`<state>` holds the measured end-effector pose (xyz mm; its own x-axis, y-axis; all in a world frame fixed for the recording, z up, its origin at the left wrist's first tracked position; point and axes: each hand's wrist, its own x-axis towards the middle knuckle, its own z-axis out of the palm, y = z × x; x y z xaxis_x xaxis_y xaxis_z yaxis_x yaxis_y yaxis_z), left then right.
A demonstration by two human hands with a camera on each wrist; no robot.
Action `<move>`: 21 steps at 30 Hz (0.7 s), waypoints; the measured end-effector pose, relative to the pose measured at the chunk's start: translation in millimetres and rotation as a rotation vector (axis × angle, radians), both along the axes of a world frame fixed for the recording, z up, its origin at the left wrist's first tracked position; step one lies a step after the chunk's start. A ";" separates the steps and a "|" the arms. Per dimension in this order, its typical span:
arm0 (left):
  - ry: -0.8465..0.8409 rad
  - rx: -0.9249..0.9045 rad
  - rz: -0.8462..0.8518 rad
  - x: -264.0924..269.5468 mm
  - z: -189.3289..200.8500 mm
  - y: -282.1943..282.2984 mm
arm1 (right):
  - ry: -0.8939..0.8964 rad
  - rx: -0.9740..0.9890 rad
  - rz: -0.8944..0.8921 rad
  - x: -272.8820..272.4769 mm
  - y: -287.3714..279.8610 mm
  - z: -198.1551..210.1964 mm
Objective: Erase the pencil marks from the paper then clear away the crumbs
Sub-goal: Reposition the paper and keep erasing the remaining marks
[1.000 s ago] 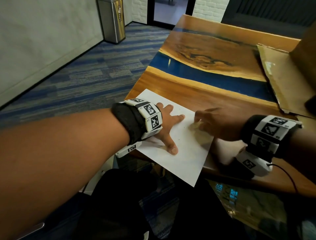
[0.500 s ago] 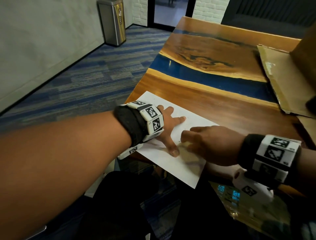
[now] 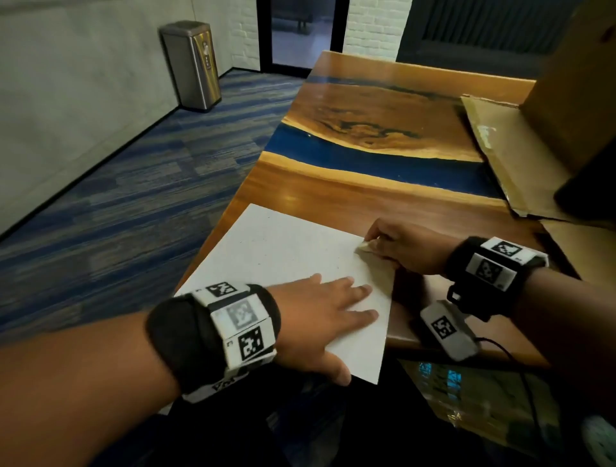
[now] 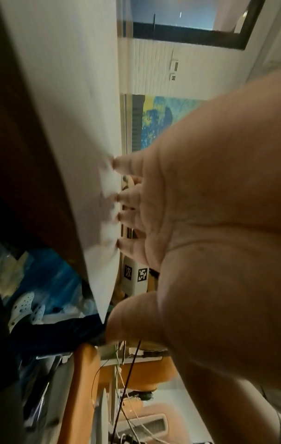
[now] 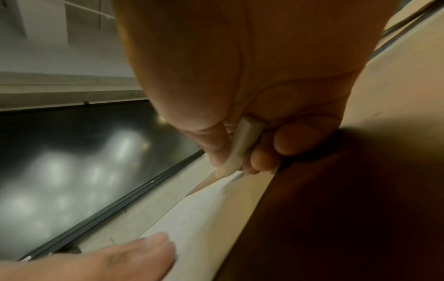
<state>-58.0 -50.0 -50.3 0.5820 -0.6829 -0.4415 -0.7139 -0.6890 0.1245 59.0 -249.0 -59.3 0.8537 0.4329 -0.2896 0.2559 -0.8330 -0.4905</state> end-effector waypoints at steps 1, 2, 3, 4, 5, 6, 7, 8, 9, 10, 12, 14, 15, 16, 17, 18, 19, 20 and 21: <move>0.020 0.012 0.001 0.4 -0.6 5.5 | 0.007 -0.005 0.012 1.0 -0.4 -0.1; 0.031 0.027 0.023 4.0 0.6 12.9 | 0.011 -0.009 0.021 1.4 -1.2 -0.5; 0.037 0.057 0.072 8.9 3.2 21.5 | 0.011 -0.015 0.026 1.8 -1.7 -0.9; 0.043 0.105 0.155 15.0 7.7 29.8 | 0.007 -0.022 0.028 1.7 -1.7 -0.8; 0.044 0.162 0.266 21.8 11.7 37.8 | 0.003 -0.027 0.028 1.4 -1.6 -0.4; 0.031 0.221 0.376 28.3 15.1 43.7 | 0.000 -0.029 0.028 1.3 -1.1 0.5; 0.009 0.267 0.456 32.6 18.6 46.2 | 0.001 -0.027 0.026 1.5 -0.7 0.8; -0.011 0.292 0.476 33.0 21.5 43.7 | 0.005 -0.024 0.024 1.2 -0.2 1.4; -0.028 0.283 0.428 30.4 23.9 37.0 | 0.008 -0.021 0.023 1.2 0.2 1.5; -0.034 0.241 0.332 25.7 24.1 28.0 | 0.007 -0.018 0.025 1.3 0.5 1.2; -0.002 0.130 0.127 14.9 21.7 9.6 | -0.005 -0.017 0.033 1.9 -0.1 -0.4; 0.043 0.090 0.091 17.0 14.4 4.6 | -0.013 -0.017 0.037 2.5 -0.7 -1.3; 0.057 0.103 0.160 25.0 9.6 9.0 | -0.014 -0.016 0.036 2.8 -0.8 -1.5; 0.057 0.131 0.268 34.7 6.2 15.4 | -0.017 -0.018 0.035 2.6 -0.4 -1.4; 0.039 0.162 0.390 44.3 5.3 21.5 | -0.024 -0.024 0.032 2.9 -0.2 -1.5; 0.013 0.189 0.488 51.7 5.8 24.9 | -0.030 -0.033 0.029 3.1 -0.2 -1.5; 0.000 0.201 0.527 55.1 6.6 24.2 | -0.028 -0.037 0.026 3.7 -0.1 -2.1; 0.003 0.193 0.489 54.3 7.9 19.0 | -0.021 -0.033 0.026 4.0 -0.1 -2.0; 0.018 0.162 0.398 50.4 10.3 11.2 | -0.013 -0.024 0.029 4.5 0.2 -2.0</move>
<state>-7.6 -38.8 -40.0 0.7771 -0.3279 -0.5372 -0.3874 -0.9219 0.0022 63.5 -248.8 -61.3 0.8447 0.4505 -0.2889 0.2866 -0.8367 -0.4666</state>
